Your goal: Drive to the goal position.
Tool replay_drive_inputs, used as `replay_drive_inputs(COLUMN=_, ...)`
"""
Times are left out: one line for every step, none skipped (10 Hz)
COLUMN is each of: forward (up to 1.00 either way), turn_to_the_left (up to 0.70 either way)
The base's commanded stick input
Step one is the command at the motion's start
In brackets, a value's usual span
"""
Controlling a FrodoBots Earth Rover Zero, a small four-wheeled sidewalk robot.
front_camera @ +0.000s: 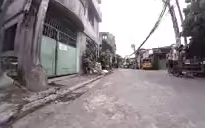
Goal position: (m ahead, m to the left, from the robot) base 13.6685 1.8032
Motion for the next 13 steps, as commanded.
replay_drive_inputs(forward=1.00, turn_to_the_left=0.00)
replay_drive_inputs(forward=1.00, turn_to_the_left=0.00)
replay_drive_inputs(forward=1.00, turn_to_the_left=-0.23)
replay_drive_inputs(forward=1.00, turn_to_the_left=-0.27)
replay_drive_inputs(forward=1.00, turn_to_the_left=-0.27)
replay_drive_inputs(forward=1.00, turn_to_the_left=-0.27)
replay_drive_inputs(forward=1.00, turn_to_the_left=-0.27)
replay_drive_inputs(forward=1.00, turn_to_the_left=-0.27)
replay_drive_inputs(forward=1.00, turn_to_the_left=-0.27)
replay_drive_inputs(forward=1.00, turn_to_the_left=-0.05)
replay_drive_inputs(forward=1.00, turn_to_the_left=0.00)
replay_drive_inputs(forward=1.00, turn_to_the_left=0.00)
replay_drive_inputs(forward=1.00, turn_to_the_left=0.00)
